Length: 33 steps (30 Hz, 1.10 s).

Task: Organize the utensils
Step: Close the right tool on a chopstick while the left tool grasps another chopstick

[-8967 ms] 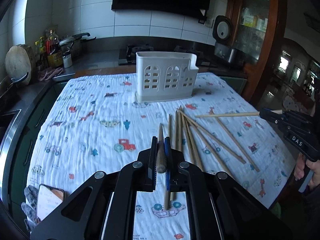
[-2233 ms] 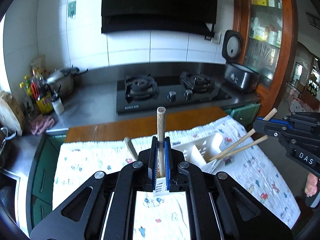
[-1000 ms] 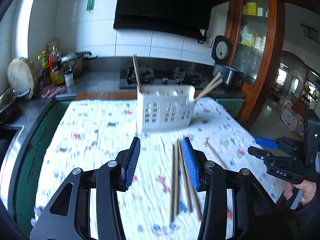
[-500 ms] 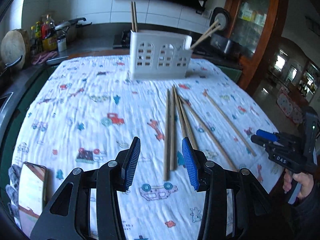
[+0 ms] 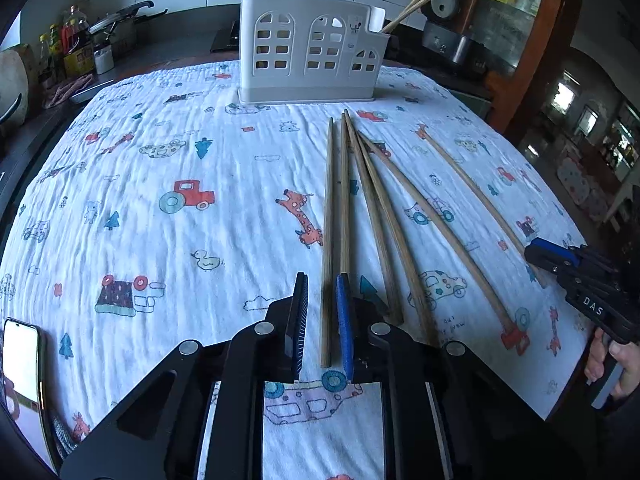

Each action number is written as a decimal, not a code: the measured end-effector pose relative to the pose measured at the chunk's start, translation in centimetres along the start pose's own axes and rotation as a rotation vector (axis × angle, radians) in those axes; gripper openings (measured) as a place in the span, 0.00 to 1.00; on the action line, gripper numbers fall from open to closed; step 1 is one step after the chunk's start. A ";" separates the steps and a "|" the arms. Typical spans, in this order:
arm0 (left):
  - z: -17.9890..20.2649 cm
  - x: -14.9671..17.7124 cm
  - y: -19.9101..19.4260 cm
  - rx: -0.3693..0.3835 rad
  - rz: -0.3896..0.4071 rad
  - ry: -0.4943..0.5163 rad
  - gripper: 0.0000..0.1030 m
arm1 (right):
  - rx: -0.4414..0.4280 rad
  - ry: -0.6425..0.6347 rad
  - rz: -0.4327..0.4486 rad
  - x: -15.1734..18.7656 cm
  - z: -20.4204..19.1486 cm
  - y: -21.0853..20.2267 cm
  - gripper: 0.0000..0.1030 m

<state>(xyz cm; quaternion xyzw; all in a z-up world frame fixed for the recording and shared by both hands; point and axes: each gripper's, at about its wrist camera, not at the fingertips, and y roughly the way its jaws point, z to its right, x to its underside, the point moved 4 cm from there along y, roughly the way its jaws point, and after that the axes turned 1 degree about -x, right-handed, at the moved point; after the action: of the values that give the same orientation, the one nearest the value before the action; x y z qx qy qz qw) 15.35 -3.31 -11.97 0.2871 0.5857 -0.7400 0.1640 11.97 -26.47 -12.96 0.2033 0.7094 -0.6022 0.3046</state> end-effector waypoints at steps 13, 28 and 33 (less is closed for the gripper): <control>0.1 -0.3 1.7 -0.004 -0.031 -0.007 0.09 | 0.004 -0.002 -0.010 0.2 0.1 0.6 0.15; 0.4 -0.4 1.6 -0.022 -0.019 -0.009 0.06 | 0.009 -0.007 0.003 0.0 0.1 0.8 0.07; 0.3 -0.9 -0.1 -0.027 0.012 -0.006 0.05 | 0.007 -0.021 0.044 -0.8 -0.2 -0.9 0.07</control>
<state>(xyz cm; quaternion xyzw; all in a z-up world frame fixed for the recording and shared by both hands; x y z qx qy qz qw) 15.95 -3.62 -11.26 0.2860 0.5933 -0.7320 0.1742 11.89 -26.37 -11.72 0.2135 0.6993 -0.5999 0.3248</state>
